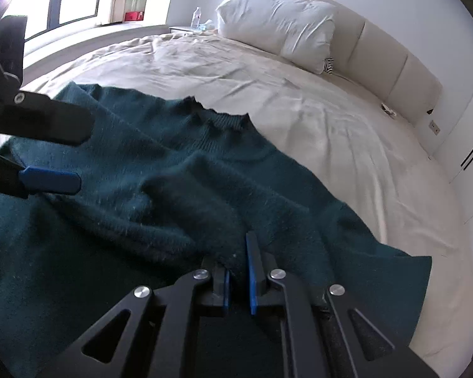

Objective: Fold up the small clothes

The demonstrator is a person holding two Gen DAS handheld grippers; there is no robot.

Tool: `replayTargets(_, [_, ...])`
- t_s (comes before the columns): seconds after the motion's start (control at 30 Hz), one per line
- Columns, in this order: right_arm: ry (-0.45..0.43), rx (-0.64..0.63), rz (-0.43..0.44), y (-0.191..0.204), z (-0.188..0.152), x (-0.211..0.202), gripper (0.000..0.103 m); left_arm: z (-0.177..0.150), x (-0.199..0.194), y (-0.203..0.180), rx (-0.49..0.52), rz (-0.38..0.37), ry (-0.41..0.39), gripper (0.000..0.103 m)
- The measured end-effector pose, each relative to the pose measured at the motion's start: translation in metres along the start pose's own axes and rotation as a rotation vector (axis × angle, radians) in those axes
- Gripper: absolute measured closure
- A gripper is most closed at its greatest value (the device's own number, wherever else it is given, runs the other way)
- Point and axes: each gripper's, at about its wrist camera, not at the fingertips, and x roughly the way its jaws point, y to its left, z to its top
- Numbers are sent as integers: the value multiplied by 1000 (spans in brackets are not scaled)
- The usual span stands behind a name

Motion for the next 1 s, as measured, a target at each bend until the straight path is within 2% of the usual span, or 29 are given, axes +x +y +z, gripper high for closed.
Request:
replayTargets(0.13, [-20,-16,-20,0,-1,-2,93,2,10,6,-77,-74,41,23])
replayTargets(0.2, [-39,-22,-25,1,0,-9,93,7,22,4,-94,-96,89,23])
replayTargets(0.4, [-69,-60,-12,11,-3,-20,93,25,47,-12,-59,-60,134,23])
replayTargets(0.43, [-68,-64,-7,12,-3,-19,93,28,52,-15,-42,-45,149,27])
replayTargets(0.47, [-68,-61,0,12,-3,-20,93,28,52,-18,-33,-40,161,35])
replayTargets(0.5, [-70,-55,7,11,-2,-20,92,29,55,-19,-28,-34,176,59])
replayTargets(0.53, [-69,-46,15,10,-2,-19,92,29,58,-19,-25,-25,198,76])
replayTargets(0.57, [-66,-33,27,7,-1,-18,92,28,62,-17,-25,-19,201,76])
replayTargets(0.6, [-62,-14,47,4,-2,-18,87,28,62,-16,-26,-20,200,82])
replayTargets(0.63, [-59,3,62,1,-3,-18,77,28,61,-14,-25,-16,200,90])
replayTargets(0.67, [-58,23,76,-4,-6,-21,70,28,63,-13,-28,-9,196,91])
replayTargets(0.7, [-63,53,92,-9,-10,-26,58,29,62,-12,-27,-5,193,93])
replayTargets(0.73, [-71,94,109,-18,-16,-32,52,29,60,-13,-23,-3,188,94])
replayTargets(0.83, [-96,259,192,-50,-37,-52,44,27,45,-26,49,32,161,95])
replayTargets(1.0, [-115,661,321,-135,-96,-70,44,42,14,-40,113,95,89,96])
